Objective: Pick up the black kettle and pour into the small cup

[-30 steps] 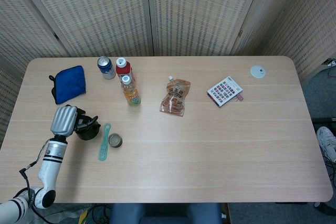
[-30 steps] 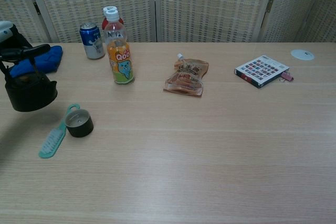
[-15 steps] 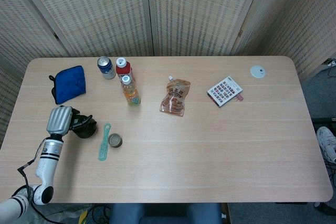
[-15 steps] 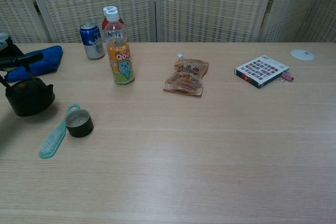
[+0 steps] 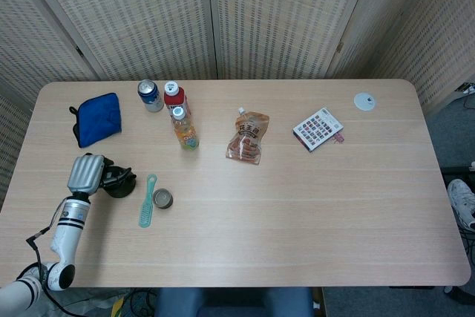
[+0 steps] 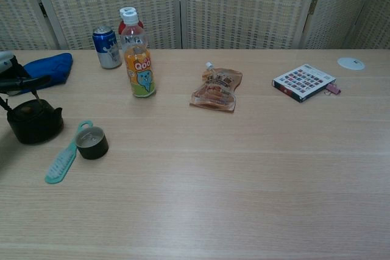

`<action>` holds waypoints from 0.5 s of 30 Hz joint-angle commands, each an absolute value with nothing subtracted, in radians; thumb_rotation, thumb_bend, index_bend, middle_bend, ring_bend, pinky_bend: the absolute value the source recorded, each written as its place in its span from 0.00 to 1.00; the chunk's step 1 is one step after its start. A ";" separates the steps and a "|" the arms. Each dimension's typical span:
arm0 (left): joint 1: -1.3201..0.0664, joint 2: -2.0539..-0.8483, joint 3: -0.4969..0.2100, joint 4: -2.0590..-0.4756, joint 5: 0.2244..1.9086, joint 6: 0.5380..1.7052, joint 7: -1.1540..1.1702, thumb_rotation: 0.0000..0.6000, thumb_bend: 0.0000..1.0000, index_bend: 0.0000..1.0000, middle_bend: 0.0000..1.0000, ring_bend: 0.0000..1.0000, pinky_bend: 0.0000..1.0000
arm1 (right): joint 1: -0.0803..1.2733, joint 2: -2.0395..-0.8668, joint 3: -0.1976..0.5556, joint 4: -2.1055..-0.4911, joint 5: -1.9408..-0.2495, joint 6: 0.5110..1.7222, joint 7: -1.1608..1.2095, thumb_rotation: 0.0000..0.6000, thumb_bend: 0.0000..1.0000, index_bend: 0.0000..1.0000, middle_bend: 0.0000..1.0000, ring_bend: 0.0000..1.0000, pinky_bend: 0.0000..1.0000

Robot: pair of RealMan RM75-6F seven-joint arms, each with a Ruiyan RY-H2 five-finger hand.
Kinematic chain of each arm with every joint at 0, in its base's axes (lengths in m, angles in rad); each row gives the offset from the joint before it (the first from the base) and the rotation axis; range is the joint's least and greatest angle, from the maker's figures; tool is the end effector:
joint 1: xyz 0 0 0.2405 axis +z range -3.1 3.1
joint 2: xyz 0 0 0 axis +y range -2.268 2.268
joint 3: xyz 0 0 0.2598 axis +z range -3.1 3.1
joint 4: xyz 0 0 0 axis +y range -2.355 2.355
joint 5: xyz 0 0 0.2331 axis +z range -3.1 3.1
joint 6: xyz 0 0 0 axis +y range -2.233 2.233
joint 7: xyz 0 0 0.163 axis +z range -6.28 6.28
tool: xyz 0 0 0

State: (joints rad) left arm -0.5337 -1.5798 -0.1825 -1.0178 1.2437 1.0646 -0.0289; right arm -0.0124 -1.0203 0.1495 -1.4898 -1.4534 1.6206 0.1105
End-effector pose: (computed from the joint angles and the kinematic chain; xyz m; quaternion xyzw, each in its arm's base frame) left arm -0.3069 0.3864 0.0233 -0.6276 -0.4043 -0.3685 0.5540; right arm -0.3581 -0.1886 0.2287 0.5347 -0.3112 0.3951 0.6791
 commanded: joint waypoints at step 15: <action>-0.529 -1.588 -0.171 -1.012 1.257 1.073 0.013 0.12 0.18 0.72 0.79 0.66 0.38 | -0.016 -1.021 0.148 -1.486 -1.451 1.624 0.116 1.00 0.19 0.23 0.32 0.24 0.22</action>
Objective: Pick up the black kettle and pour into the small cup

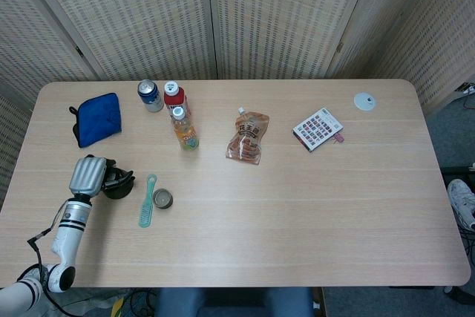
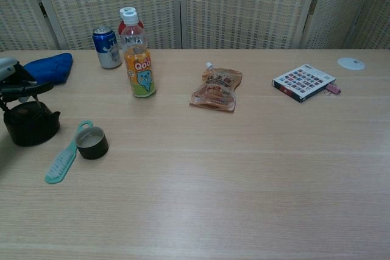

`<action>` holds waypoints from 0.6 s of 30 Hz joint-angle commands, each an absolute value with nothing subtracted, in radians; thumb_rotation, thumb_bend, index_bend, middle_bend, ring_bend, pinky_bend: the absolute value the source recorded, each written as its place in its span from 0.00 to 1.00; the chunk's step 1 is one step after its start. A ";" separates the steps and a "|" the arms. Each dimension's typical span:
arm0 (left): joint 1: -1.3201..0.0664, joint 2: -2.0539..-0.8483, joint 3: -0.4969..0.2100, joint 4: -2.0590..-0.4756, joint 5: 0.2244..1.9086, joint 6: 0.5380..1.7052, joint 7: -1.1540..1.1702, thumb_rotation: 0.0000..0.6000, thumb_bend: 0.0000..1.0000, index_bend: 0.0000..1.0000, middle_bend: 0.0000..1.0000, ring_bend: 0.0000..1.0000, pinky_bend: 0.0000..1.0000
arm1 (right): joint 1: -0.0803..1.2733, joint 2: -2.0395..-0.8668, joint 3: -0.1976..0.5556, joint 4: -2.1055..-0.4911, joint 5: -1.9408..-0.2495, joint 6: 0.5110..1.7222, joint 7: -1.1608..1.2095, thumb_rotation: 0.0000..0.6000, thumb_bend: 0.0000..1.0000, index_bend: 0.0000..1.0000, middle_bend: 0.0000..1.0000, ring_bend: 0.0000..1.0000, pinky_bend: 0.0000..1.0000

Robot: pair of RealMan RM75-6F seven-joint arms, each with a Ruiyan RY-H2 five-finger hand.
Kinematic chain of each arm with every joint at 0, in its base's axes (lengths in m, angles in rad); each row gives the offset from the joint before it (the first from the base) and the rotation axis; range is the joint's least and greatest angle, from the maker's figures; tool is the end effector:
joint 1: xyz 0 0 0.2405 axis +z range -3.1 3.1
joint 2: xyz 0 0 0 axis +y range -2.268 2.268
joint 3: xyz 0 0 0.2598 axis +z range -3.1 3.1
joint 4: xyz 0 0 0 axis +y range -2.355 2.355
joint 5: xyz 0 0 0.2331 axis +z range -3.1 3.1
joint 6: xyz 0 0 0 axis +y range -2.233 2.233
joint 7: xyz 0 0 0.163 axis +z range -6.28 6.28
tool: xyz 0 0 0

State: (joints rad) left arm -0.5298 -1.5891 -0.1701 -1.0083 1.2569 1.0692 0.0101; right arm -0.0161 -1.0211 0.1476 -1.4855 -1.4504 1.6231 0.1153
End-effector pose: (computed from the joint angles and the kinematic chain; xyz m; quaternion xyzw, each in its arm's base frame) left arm -0.3081 0.3827 0.0186 -0.6421 -0.3884 -0.3539 0.5582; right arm -0.3599 -0.1867 0.2293 0.5328 -0.3125 0.3941 0.6806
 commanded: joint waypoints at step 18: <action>-0.515 -1.571 -0.178 -1.063 1.253 1.087 0.015 0.02 0.16 0.42 0.25 0.11 0.03 | -0.020 -1.018 0.147 -1.488 -1.452 1.629 0.119 1.00 0.19 0.23 0.32 0.24 0.22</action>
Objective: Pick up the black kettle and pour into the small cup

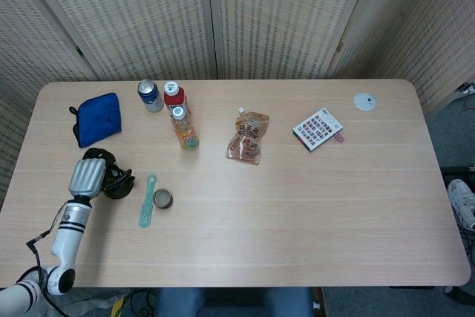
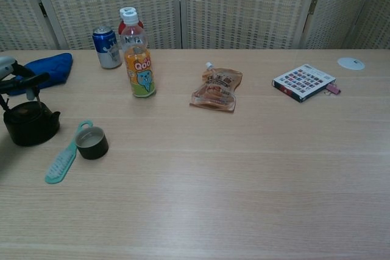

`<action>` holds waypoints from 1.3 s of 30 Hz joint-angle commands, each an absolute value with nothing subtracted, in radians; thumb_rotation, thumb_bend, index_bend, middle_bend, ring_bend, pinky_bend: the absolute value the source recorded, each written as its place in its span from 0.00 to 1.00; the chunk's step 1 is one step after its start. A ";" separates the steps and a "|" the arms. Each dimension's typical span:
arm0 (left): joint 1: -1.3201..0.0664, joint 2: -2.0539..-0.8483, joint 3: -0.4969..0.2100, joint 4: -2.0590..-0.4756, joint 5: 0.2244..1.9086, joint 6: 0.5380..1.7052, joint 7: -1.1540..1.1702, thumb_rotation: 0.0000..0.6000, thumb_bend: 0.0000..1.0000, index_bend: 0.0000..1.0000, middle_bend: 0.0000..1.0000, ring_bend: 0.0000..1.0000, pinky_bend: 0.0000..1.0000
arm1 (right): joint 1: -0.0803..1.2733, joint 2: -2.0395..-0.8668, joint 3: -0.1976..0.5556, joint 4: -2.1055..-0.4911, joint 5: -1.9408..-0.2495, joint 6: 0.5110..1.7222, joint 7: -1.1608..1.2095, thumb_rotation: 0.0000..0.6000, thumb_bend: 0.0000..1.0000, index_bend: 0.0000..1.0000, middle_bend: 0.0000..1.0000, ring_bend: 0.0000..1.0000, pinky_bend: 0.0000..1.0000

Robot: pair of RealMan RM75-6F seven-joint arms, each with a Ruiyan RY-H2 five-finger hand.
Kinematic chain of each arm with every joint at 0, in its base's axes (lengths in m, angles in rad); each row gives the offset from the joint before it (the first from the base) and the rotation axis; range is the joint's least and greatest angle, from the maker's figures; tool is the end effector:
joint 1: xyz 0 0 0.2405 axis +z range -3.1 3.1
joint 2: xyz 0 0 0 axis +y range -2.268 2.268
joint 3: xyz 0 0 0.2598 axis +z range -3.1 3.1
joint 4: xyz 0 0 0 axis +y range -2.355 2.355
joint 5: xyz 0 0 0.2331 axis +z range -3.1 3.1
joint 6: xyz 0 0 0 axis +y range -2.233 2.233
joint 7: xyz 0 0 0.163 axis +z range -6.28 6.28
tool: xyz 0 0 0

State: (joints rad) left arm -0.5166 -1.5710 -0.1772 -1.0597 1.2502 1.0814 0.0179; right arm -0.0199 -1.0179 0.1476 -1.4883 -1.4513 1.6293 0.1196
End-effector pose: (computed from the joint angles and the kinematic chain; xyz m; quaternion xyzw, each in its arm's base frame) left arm -0.3040 0.3775 0.0204 -0.6354 -0.3967 -0.3623 0.5547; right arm -0.3594 -0.1852 0.2308 0.5311 -0.3121 0.3961 0.6809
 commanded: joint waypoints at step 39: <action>-0.320 -1.402 -0.157 -1.471 1.230 1.356 0.176 0.36 0.16 0.08 0.06 0.05 0.01 | 0.025 -1.023 0.093 -1.488 -1.525 1.540 0.117 1.00 0.19 0.23 0.32 0.24 0.22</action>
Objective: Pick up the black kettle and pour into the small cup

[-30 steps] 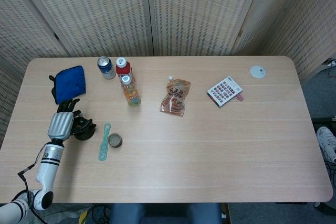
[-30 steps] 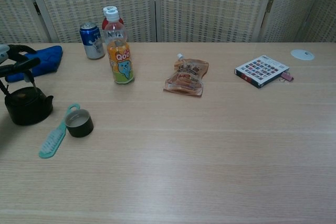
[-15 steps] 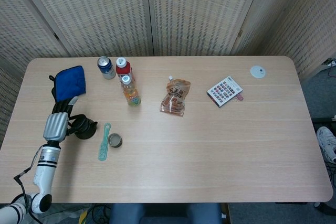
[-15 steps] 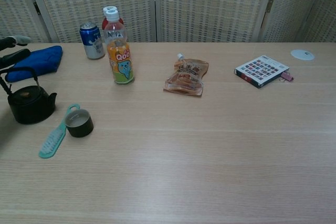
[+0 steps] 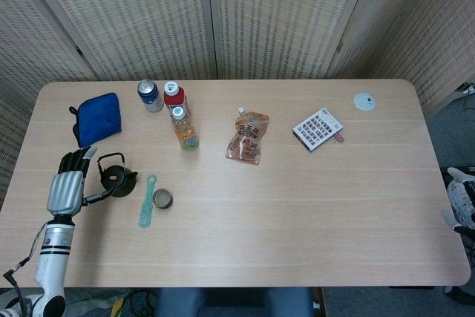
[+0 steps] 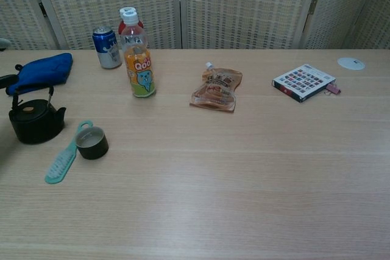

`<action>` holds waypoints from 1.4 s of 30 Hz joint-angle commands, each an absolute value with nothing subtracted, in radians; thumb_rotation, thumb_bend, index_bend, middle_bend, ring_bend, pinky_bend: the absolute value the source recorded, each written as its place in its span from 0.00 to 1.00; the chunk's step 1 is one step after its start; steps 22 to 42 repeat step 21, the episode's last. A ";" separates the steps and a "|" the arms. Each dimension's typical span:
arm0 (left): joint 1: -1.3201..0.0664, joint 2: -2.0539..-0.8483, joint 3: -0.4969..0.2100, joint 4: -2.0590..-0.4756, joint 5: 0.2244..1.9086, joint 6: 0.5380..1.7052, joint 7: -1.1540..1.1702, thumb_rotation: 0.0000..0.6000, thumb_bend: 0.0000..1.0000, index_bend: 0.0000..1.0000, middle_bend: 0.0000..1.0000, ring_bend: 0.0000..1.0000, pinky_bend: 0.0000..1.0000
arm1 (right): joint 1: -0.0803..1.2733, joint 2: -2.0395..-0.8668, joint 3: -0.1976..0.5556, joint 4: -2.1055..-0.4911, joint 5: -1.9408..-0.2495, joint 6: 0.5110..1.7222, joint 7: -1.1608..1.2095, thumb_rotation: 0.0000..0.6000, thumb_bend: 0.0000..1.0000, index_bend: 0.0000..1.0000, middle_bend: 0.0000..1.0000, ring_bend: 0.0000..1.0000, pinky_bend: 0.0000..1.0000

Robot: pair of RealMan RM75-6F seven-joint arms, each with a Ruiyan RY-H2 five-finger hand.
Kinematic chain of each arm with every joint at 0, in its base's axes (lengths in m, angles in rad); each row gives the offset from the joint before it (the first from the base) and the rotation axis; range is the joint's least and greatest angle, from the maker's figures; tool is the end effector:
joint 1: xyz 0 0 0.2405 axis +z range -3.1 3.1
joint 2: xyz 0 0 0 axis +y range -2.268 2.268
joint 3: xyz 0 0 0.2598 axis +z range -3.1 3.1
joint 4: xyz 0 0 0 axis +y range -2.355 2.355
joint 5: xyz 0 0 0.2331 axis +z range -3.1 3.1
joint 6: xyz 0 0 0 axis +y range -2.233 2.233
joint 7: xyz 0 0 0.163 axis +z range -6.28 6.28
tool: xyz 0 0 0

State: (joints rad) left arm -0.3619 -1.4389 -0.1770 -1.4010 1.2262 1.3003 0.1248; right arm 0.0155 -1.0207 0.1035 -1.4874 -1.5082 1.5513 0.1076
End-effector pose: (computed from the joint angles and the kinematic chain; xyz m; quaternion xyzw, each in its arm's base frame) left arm -0.2935 0.3164 0.0562 -0.5742 -0.4107 -0.4029 0.5825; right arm -0.3572 -0.1916 0.2073 0.5788 -0.3321 0.3754 0.6432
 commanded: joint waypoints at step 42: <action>-0.177 -1.337 -0.040 -1.752 1.387 1.565 0.402 0.49 0.16 0.11 0.06 0.05 0.00 | 0.034 -1.046 0.050 -1.534 -1.586 1.544 0.041 1.00 0.20 0.23 0.32 0.24 0.22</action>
